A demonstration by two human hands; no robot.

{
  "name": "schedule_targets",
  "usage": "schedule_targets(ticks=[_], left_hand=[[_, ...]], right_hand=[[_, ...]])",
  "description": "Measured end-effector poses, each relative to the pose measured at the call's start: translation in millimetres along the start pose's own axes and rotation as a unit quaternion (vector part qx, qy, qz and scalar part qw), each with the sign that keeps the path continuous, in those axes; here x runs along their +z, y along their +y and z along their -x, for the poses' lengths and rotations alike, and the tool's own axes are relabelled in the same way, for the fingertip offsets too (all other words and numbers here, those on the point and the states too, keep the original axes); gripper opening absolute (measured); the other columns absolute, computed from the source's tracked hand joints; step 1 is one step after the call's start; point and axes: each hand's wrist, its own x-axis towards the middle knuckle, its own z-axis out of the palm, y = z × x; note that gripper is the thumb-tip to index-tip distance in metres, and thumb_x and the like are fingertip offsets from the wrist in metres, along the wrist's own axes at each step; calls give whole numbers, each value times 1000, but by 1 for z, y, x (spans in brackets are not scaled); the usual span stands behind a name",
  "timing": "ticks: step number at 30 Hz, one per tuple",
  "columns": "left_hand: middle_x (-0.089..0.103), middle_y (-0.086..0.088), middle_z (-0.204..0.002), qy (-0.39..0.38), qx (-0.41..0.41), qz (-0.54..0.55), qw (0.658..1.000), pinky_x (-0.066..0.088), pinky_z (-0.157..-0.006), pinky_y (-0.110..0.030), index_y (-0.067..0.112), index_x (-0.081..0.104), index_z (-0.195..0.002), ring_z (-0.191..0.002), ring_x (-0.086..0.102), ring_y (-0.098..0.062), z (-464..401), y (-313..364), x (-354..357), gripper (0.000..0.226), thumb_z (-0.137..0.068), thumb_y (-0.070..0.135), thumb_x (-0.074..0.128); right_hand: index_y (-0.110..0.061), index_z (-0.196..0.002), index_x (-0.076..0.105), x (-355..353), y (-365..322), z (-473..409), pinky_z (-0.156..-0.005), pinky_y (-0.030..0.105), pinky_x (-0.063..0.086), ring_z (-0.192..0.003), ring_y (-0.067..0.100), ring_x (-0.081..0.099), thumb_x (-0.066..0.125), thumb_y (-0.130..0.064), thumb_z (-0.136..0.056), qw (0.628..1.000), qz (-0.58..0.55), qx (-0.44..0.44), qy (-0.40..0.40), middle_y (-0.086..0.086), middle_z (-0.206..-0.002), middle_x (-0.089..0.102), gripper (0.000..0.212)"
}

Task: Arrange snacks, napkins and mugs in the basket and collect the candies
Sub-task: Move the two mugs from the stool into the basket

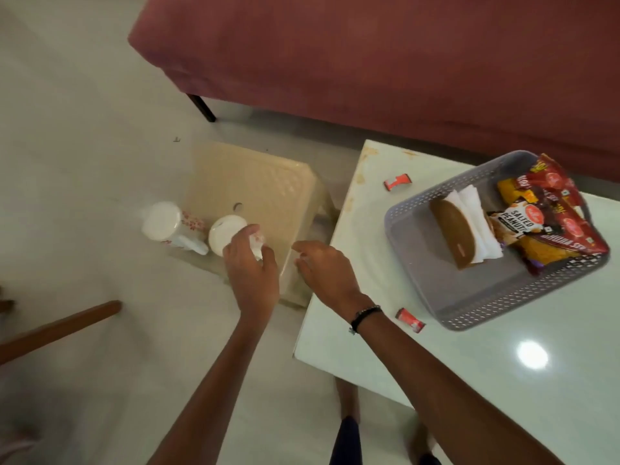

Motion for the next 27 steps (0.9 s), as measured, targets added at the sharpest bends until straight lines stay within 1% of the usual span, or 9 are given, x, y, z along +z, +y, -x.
schedule_targets(ticks=[4, 8, 12, 16, 20, 22, 24, 26, 27], left_hand=[[48, -18, -136, -20, -14, -40, 999, 32, -105, -39, 2, 42, -132, -126, 41, -35, -22, -37, -17, 55, -79, 14, 55], [36, -16, -143, -82, -29, -30, 996, 39, -104, -49, 6, 31, -138, -129, 37, -34, -37, -52, -19, 66, -81, 18, 62], [36, -15, -140, -87, -25, -41, 995, 41, -102, -45, 6, 31, -138, -126, 39, -31, -44, -52, -15, 76, -76, 23, 71], [34, -13, -138, -91, -94, -47, 990, 40, -97, -39, 12, 27, -141, -123, 41, -31, -50, -47, -10, 90, -70, 36, 77], [42, -10, -128, -96, -166, 7, 981, 45, -91, -35, 11, 36, -129, -112, 49, -23, -48, -43, -6, 87, -60, 36, 84], [49, -8, -124, -108, -218, 86, 966, 53, -87, -40, 12, 40, -123, -106, 55, -21, -42, -38, -1, 83, -57, 35, 86], [54, -7, -121, -129, -286, 184, 932, 59, -76, -43, 14, 42, -120, -101, 61, -21, -32, -28, 6, 77, -59, 31, 86], [55, -9, -123, -160, -344, 279, 882, 60, -72, -45, 15, 40, -122, -102, 63, -25, -20, -14, 16, 73, -64, 28, 84], [55, -9, -123, -179, -361, 319, 858, 60, -73, -46, 16, 39, -123, -102, 64, -25, -13, -5, 22, 71, -68, 26, 82]], right_hand=[[-7, -130, 51, 39, -22, -19, -95, 38, 45, -117, 28, 54, 53, -14, -92, 998, -33, 17, -55, 11, -130, 58, 39], [-5, -113, 62, 68, -26, -32, -72, 30, 44, -95, 32, 61, 50, -6, -89, 994, -77, 48, -58, 15, -106, 68, 27], [-7, -114, 62, 77, -22, -38, -72, 29, 41, -87, 26, 57, 43, 4, -89, 990, -121, 66, -41, 15, -99, 67, 34], [-6, -116, 63, 70, -21, -30, -78, 22, 39, -95, 25, 60, 44, 6, -90, 992, -117, 33, -23, 12, -105, 67, 34], [-6, -111, 66, 52, -10, -18, -81, 22, 45, -98, 26, 65, 53, 4, -88, 996, -81, -32, 3, 11, -110, 69, 29], [-7, -109, 68, 34, -3, -10, -85, 24, 47, -97, 24, 65, 56, 3, -86, 997, -70, -38, 20, 10, -110, 70, 27], [-8, -109, 67, 12, 5, 0, -87, 17, 48, -99, 16, 63, 58, 1, -86, 992, -109, -4, 63, 5, -111, 69, 26], [-11, -115, 61, -10, 15, 14, -85, 6, 44, -105, 8, 57, 54, -6, -92, 963, -216, 120, 106, -3, -116, 61, 25], [-12, -117, 59, -21, 19, 21, -86, 6, 45, -110, 9, 57, 52, -12, -94, 924, -300, 210, 111, -5, -119, 59, 24]])
